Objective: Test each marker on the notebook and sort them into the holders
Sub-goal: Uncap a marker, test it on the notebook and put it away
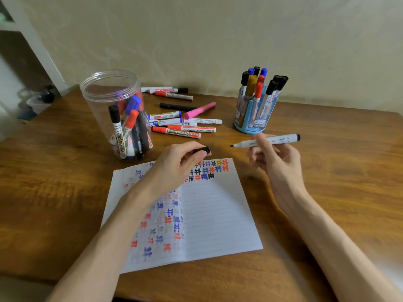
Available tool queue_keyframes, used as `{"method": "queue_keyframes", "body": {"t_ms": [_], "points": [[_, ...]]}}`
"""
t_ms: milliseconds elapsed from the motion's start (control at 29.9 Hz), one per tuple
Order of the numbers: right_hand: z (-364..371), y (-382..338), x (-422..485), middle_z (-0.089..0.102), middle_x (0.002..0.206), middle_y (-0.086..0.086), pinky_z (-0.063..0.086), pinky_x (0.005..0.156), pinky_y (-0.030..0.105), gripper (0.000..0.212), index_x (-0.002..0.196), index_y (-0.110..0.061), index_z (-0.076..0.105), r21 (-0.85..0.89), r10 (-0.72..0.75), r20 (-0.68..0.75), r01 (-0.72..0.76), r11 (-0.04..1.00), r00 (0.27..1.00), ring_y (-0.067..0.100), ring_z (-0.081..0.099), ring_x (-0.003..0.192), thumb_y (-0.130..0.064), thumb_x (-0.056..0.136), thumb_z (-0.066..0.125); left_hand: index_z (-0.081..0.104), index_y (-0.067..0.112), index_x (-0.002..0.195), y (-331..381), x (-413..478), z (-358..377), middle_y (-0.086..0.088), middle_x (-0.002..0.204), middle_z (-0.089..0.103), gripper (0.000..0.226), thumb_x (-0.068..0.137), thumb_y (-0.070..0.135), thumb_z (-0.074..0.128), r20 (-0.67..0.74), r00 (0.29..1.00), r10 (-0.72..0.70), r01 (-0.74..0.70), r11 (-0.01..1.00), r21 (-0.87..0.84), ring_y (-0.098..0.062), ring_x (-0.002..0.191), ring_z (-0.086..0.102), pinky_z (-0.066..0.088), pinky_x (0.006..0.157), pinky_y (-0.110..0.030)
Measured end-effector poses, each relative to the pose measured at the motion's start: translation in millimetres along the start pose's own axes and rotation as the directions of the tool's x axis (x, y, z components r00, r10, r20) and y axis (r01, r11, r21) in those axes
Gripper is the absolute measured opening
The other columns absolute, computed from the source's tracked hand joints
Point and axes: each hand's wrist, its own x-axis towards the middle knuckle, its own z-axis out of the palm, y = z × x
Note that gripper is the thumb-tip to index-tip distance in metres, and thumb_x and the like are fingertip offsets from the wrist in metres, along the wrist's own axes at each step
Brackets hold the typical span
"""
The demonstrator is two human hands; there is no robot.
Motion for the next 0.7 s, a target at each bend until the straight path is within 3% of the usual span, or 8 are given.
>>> {"method": "queue_keyframes", "body": {"t_ms": [67, 167, 268, 334, 568, 702], "points": [[8, 2, -2, 0.077, 0.083, 0.012, 0.062, 0.075, 0.037, 0.027, 0.101, -0.008, 0.071, 0.016, 0.062, 0.027, -0.062, 0.998, 0.998, 0.023, 0.072, 0.074, -0.035, 0.099, 0.069, 0.070, 0.027, 0.115, 0, 0, 5, 0.019, 0.090, 0.067, 0.019, 0.105, 0.029, 0.055, -0.048, 0.999, 0.014, -0.014, 1.000, 0.017, -0.001, 0.093, 0.065, 0.047, 0.072, -0.013], [9, 5, -1, 0.078, 0.085, 0.009, 0.064, 0.082, 0.042, 0.021, 0.107, -0.009, 0.071, -0.031, 0.113, 0.079, -0.111, 0.993, 0.990, 0.020, 0.074, 0.077, -0.027, 0.097, 0.074, 0.070, 0.022, 0.121, -4, -1, 5, 0.018, 0.096, 0.068, 0.025, 0.104, 0.033, 0.055, -0.092, 0.996, 0.012, -0.005, 0.997, 0.081, -0.001, 0.094, 0.065, 0.047, 0.074, -0.012], [13, 12, -4, 0.077, 0.080, -0.003, 0.059, 0.073, 0.028, 0.021, 0.103, -0.010, 0.073, -0.154, 0.083, 0.130, -0.062, 0.986, 0.988, 0.008, 0.072, 0.074, -0.025, 0.092, 0.080, 0.069, 0.021, 0.121, -6, -2, 6, 0.014, 0.101, 0.071, 0.027, 0.103, 0.035, 0.055, -0.104, 0.994, 0.014, -0.001, 0.993, 0.120, -0.002, 0.097, 0.066, 0.053, 0.076, -0.017], [16, 16, -5, 0.078, 0.084, -0.005, 0.057, 0.072, 0.022, 0.013, 0.099, -0.013, 0.074, -0.194, 0.071, 0.128, -0.045, 0.980, 0.989, 0.006, 0.075, 0.081, -0.022, 0.092, 0.080, 0.069, 0.022, 0.122, -6, -1, 6, 0.014, 0.104, 0.070, 0.028, 0.103, 0.036, 0.055, -0.101, 0.995, 0.011, 0.004, 0.989, 0.146, 0.000, 0.097, 0.065, 0.049, 0.075, -0.012], [19, 27, -5, 0.079, 0.094, -0.005, 0.065, 0.079, 0.032, 0.007, 0.095, -0.015, 0.077, -0.385, -0.069, 0.160, 0.126, 0.914, 0.985, 0.010, 0.076, 0.090, -0.022, 0.093, 0.078, 0.062, 0.030, 0.134, -8, -2, 9, 0.007, 0.128, 0.068, 0.037, 0.098, 0.034, 0.064, -0.095, 0.994, -0.055, 0.069, 0.986, 0.153, 0.000, 0.108, 0.058, 0.044, 0.079, -0.008], [20, 32, -5, 0.078, 0.098, -0.003, 0.066, 0.077, 0.035, 0.009, 0.094, -0.016, 0.076, -0.440, -0.093, 0.204, 0.176, 0.881, 0.975, 0.012, 0.076, 0.091, -0.025, 0.094, 0.077, 0.063, 0.027, 0.125, -7, -3, 9, 0.003, 0.123, 0.071, 0.031, 0.096, 0.031, 0.069, -0.105, 0.993, -0.054, 0.067, 0.990, 0.122, -0.004, 0.101, 0.067, 0.057, 0.082, -0.021]]}}
